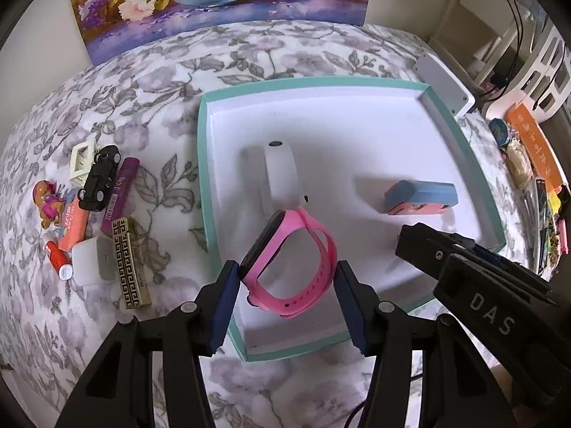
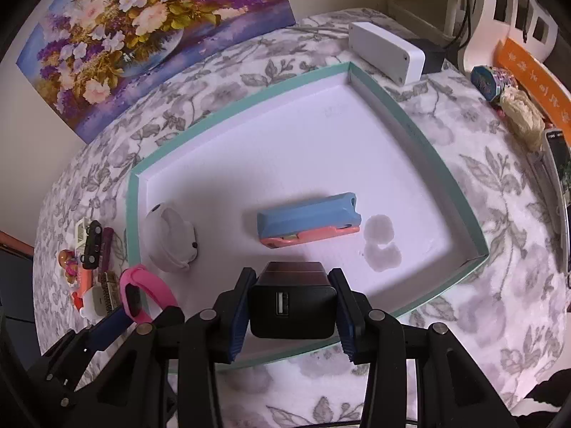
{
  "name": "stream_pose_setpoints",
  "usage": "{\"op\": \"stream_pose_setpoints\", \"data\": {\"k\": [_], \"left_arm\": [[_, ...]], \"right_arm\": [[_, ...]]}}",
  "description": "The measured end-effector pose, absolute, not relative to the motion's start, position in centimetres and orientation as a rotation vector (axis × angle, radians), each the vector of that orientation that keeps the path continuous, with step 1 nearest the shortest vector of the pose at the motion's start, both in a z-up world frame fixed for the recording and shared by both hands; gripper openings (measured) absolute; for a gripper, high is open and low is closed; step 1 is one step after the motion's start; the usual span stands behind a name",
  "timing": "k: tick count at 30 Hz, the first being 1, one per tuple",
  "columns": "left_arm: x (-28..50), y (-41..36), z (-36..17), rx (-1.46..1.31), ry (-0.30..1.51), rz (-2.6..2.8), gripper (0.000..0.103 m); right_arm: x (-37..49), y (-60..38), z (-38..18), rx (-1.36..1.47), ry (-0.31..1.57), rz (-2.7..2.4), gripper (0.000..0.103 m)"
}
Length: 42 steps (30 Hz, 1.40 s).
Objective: Organize rigid objects
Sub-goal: 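Carry the charger and watch band into the tray and release both, then move both tools back over the remaining objects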
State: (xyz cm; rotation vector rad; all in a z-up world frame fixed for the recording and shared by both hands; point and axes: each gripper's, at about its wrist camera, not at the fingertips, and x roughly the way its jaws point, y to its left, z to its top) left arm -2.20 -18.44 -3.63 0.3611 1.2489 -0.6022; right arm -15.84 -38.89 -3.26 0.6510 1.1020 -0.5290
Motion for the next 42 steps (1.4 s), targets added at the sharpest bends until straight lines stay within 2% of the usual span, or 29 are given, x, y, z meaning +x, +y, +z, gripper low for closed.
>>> {"op": "stream_pose_setpoints", "data": {"k": [5,11,14,16,21,22,24,30,37,40,42], "left_arm": [[-2.2,-18.6,-4.0,0.376,1.266,-0.603,0.057],[-2.2,-18.7,-3.5,0.385,1.246,-0.6,0.068],[-2.2,-18.7,-3.4,0.395,1.241,-0.597,0.073],[-2.1,-18.7,-3.4,0.408,1.232,-0.589,0.073],[-1.5,-18.0,-3.1,0.402,1.232,-0.553,0.074],[-1.3,-17.8,-3.1,0.399,1.235,-0.54,0.075],[-0.8,-17.3,-3.2,0.395,1.239,-0.51,0.088],[0.5,-15.7,-3.4,0.352,1.261,-0.436,0.088],[2.5,-12.6,-3.6,0.248,1.285,-0.333,0.088],[3.6,-10.9,-3.5,0.195,1.293,-0.289,0.096],[4.2,-9.9,-3.3,0.171,1.284,-0.26,0.098]], "right_arm": [[-15.7,-38.6,-3.5,0.626,1.12,-0.535,0.045],[-15.7,-38.6,-3.3,0.61,1.119,-0.548,0.046],[-15.7,-38.6,-3.2,0.608,1.114,-0.557,0.056],[-15.7,-38.7,-3.2,0.602,1.114,-0.561,0.058],[-15.6,-38.7,-3.2,0.589,1.113,-0.577,0.071],[-15.6,-38.7,-3.2,0.586,1.111,-0.579,0.073],[-15.6,-38.7,-3.2,0.58,1.111,-0.585,0.08],[-15.7,-38.9,-3.2,0.589,1.103,-0.601,0.09],[-15.8,-38.9,-3.5,0.591,1.11,-0.612,0.095],[-15.6,-38.7,-3.5,0.58,1.11,-0.61,0.102],[-15.5,-38.6,-3.4,0.569,1.105,-0.608,0.103]]}}
